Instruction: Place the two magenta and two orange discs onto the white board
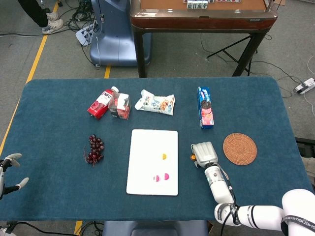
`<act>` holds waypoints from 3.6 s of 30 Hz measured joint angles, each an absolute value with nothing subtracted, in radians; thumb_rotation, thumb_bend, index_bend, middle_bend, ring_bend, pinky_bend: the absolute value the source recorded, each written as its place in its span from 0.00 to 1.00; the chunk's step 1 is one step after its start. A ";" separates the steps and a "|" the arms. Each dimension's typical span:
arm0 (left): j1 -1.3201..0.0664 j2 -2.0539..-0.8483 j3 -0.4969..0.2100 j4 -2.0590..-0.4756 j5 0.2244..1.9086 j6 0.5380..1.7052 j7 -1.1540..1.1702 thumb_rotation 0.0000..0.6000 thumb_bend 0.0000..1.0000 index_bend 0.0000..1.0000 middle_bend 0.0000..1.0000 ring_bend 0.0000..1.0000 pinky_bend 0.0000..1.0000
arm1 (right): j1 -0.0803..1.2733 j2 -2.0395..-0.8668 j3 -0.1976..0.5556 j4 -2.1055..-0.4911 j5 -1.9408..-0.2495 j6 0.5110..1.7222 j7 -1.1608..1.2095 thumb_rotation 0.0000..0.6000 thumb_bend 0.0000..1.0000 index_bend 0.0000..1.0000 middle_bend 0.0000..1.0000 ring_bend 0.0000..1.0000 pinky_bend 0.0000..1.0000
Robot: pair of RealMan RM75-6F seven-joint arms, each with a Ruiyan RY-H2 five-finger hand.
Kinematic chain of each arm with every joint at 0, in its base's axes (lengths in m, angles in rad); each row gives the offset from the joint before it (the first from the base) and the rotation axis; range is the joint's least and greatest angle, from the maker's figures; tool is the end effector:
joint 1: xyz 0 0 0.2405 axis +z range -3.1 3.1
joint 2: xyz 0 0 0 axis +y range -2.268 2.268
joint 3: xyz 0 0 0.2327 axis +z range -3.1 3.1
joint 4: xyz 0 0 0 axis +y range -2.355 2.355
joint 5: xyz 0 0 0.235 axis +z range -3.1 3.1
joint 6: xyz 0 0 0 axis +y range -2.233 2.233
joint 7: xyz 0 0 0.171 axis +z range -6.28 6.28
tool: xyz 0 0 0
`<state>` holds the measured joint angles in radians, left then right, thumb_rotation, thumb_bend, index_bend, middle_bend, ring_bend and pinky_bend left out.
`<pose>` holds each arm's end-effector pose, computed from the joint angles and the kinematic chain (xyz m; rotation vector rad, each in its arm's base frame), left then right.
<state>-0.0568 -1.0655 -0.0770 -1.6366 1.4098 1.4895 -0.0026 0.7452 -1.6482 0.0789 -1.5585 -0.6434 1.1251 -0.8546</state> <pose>-0.3165 0.2053 0.1515 -1.2797 -0.9108 -0.8473 -0.1678 -0.3133 -0.0854 1.8124 -0.9508 0.4369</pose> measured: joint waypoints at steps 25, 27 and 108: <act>-0.057 -1.064 -0.076 -1.637 1.413 1.489 -0.006 1.00 0.03 0.36 0.47 0.40 0.54 | 0.751 -1.664 0.097 -1.557 -0.646 1.119 -0.850 1.00 0.26 0.52 1.00 1.00 1.00; -0.057 -1.065 -0.076 -1.637 1.413 1.490 -0.005 1.00 0.03 0.36 0.47 0.40 0.54 | 0.750 -1.656 0.098 -1.576 -0.654 1.125 -0.847 1.00 0.26 0.52 1.00 1.00 1.00; -0.050 -1.053 -0.079 -1.635 1.411 1.497 -0.037 1.00 0.03 0.36 0.47 0.40 0.54 | 0.968 -1.906 0.234 -1.482 -0.596 1.135 -0.926 1.00 0.09 0.39 1.00 1.00 1.00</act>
